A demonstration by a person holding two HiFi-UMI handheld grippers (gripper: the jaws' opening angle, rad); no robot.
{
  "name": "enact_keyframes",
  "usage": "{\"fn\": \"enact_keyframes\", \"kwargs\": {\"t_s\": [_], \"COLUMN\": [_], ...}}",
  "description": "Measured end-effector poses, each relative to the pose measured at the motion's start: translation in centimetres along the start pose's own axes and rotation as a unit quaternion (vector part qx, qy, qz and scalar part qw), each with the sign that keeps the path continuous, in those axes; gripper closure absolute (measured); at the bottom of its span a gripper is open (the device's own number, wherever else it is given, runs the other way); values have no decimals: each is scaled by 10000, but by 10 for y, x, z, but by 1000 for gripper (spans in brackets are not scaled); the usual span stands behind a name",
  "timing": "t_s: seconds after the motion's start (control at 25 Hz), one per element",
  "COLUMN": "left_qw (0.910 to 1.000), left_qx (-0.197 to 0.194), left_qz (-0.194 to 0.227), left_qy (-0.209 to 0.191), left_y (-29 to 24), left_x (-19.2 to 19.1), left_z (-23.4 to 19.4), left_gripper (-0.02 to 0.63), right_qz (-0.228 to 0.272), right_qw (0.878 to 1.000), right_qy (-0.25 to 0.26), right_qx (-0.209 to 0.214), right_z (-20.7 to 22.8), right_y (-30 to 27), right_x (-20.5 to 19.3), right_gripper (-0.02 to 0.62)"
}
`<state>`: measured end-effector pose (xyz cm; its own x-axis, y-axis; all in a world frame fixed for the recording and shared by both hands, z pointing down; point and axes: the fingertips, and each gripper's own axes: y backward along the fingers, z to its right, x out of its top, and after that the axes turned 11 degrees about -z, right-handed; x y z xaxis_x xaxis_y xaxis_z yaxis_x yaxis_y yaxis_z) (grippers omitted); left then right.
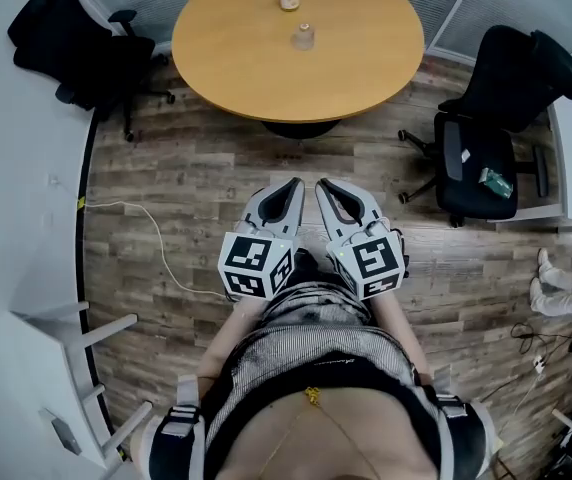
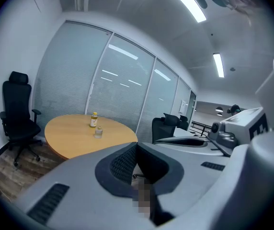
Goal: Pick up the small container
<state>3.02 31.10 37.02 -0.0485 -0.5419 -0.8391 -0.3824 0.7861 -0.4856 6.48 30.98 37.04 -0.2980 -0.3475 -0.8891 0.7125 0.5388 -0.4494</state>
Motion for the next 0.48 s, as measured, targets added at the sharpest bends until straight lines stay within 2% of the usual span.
{"fn": "enact_keyframes", "kwargs": {"t_s": [0.48], "left_qw": [9999], "left_qx": [-143], "left_qz": [-35], "left_qy": [57], "left_y": [-3], "left_x": [5], "left_z": [-39], "left_gripper": [586], "right_qz": [-86], "right_qw": [9998], "right_qy": [-1], "right_qx": [-183], "right_z": [-4], "right_y": [-36], "right_x": [8], "right_gripper": [568]}}
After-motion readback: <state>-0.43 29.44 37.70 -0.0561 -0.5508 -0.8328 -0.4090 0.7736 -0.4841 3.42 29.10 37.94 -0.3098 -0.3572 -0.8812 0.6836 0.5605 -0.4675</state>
